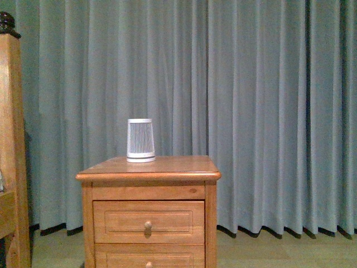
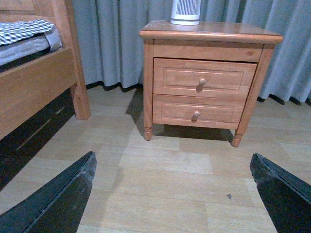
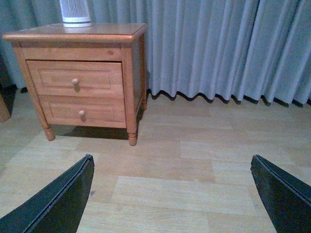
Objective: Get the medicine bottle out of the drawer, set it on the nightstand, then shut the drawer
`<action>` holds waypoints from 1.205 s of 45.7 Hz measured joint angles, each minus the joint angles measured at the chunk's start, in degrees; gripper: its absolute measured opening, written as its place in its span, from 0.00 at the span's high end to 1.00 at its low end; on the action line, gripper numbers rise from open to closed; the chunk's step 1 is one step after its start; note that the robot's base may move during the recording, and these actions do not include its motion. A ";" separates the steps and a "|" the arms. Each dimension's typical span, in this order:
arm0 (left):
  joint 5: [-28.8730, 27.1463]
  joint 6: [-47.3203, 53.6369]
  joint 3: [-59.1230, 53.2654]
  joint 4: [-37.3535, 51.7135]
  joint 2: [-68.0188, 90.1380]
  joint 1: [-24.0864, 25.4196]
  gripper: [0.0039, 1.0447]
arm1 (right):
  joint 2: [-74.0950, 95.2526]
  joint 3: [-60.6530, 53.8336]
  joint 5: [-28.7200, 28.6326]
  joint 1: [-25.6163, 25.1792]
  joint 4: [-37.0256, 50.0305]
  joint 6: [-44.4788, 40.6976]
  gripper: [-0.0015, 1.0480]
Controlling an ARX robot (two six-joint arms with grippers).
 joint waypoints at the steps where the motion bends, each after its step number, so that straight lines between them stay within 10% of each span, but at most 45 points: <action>1: 0.00 0.00 0.00 0.00 0.00 0.00 0.06 | 0.00 0.00 0.00 0.00 0.00 -0.02 0.07; 55: 0.00 0.00 0.00 0.00 0.00 0.00 0.06 | 0.00 0.00 0.00 0.00 0.00 0.00 0.07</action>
